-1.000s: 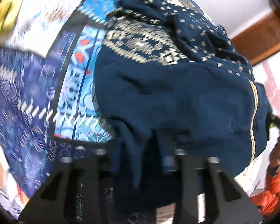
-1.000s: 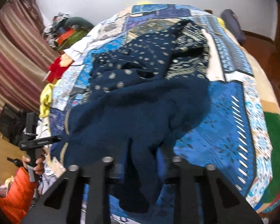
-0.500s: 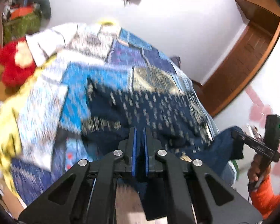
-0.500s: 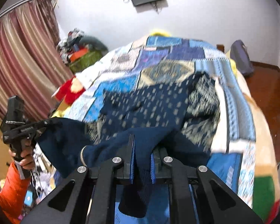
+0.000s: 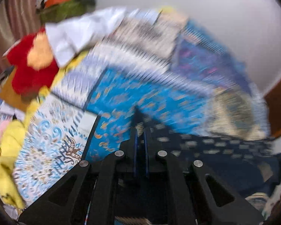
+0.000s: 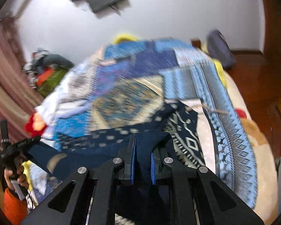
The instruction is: Fold large clothes
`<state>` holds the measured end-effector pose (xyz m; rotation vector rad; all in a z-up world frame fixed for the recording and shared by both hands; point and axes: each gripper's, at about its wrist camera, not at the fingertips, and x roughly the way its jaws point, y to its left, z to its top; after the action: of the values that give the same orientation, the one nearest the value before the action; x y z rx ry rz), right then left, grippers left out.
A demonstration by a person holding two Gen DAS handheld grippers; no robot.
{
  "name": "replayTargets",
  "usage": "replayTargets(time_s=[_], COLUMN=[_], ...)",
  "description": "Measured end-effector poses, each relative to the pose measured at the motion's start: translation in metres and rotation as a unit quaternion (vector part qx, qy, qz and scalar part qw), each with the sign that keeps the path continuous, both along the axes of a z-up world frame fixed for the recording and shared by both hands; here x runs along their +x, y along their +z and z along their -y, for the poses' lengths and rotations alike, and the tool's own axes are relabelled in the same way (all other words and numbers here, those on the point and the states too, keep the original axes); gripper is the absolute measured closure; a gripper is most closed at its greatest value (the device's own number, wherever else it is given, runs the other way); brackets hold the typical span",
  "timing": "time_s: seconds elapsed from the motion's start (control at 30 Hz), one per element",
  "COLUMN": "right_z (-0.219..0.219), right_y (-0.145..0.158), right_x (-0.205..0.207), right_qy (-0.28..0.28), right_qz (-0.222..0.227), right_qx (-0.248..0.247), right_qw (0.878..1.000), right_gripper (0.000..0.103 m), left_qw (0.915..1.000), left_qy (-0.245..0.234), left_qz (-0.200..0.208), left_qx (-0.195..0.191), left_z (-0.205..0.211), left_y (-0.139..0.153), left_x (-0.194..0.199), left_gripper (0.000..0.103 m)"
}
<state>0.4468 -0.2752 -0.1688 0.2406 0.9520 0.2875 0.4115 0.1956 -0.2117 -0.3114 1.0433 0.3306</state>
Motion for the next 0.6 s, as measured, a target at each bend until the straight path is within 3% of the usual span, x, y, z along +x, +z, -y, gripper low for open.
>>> replayTargets(time_s=[0.1, 0.17, 0.23, 0.33, 0.4, 0.47, 0.6], right_z=[0.011, 0.023, 0.029, 0.039, 0.05, 0.066, 0.091], right_y=[-0.047, -0.06, -0.057, -0.045, -0.031, -0.016, 0.007], right_x=[0.026, 0.029, 0.027, 0.024, 0.02, 0.014, -0.009], right_qy=[-0.016, -0.009, 0.006, 0.014, -0.024, -0.055, -0.035], right_qz=[-0.055, -0.058, -0.056, -0.064, -0.052, -0.035, -0.031], right_qx=[-0.003, 0.027, 0.041, 0.028, -0.043, -0.087, -0.037], right_qw=[0.998, 0.998, 0.998, 0.997, 0.997, 0.994, 0.998], right_gripper=[0.093, 0.093, 0.092, 0.092, 0.092, 0.092, 0.092], left_qw=[0.9943, 0.9942, 0.9938, 0.9888, 0.9877, 0.9907, 0.9947], left_qy=[0.022, 0.01, -0.015, -0.055, -0.066, -0.074, -0.078], left_qz=[-0.081, -0.087, -0.075, -0.09, -0.089, -0.07, -0.016], left_qx=[0.067, 0.063, 0.08, 0.106, 0.111, 0.09, 0.064], left_z=[-0.015, -0.023, -0.02, -0.012, -0.01, -0.009, -0.002], left_y=[-0.057, -0.077, -0.074, -0.069, -0.059, -0.041, 0.008], left_x=[0.012, 0.008, 0.003, 0.0, -0.007, -0.018, -0.041], left_gripper=[0.103, 0.103, 0.102, 0.102, 0.101, 0.097, 0.072])
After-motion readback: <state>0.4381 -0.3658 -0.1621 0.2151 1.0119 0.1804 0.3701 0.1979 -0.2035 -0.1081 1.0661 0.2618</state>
